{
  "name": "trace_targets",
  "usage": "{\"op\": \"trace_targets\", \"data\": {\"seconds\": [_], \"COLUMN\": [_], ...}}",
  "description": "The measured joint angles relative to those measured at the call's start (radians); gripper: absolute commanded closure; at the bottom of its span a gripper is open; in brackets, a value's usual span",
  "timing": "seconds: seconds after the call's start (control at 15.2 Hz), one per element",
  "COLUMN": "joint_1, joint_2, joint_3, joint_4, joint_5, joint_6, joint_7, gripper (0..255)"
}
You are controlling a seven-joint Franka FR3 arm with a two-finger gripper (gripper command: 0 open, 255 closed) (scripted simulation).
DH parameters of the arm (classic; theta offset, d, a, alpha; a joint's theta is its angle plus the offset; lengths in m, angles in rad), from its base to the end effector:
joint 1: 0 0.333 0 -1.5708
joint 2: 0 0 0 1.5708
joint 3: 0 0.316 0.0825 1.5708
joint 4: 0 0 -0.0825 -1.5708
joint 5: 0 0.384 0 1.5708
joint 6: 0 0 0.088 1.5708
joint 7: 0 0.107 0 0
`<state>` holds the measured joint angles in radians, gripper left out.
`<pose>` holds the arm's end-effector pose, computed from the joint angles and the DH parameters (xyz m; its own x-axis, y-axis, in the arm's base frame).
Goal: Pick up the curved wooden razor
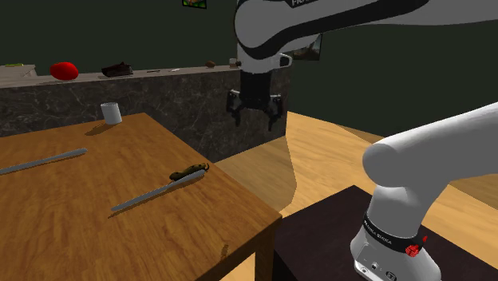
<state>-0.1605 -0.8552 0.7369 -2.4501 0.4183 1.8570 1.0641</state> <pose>0.2755 0.2577 0.5058 0.7175 -0.6758 0.1688 -0.6769 -0.7336 -0.0598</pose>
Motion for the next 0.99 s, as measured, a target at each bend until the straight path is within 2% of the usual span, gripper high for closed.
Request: {"op": "trace_targets", "data": {"seconds": [0.13,0.33,0.53,0.73,0.99], "joint_1": [-0.050,-0.151,-0.297,-0.475,-0.771], "joint_2": [0.043,0.118,0.195,0.242,0.224], "joint_3": [0.087,0.234,0.402,0.602,0.870], "joint_4": [0.040,0.121,0.221,0.316,0.488], "joint_5": [0.013,0.019,0.005,-0.003,0.020], "joint_6": [0.022,0.054,0.077,0.098,0.071], "joint_7": [0.103,0.261,0.418,0.567,0.721], "gripper": [0,0,0,0,0]}}
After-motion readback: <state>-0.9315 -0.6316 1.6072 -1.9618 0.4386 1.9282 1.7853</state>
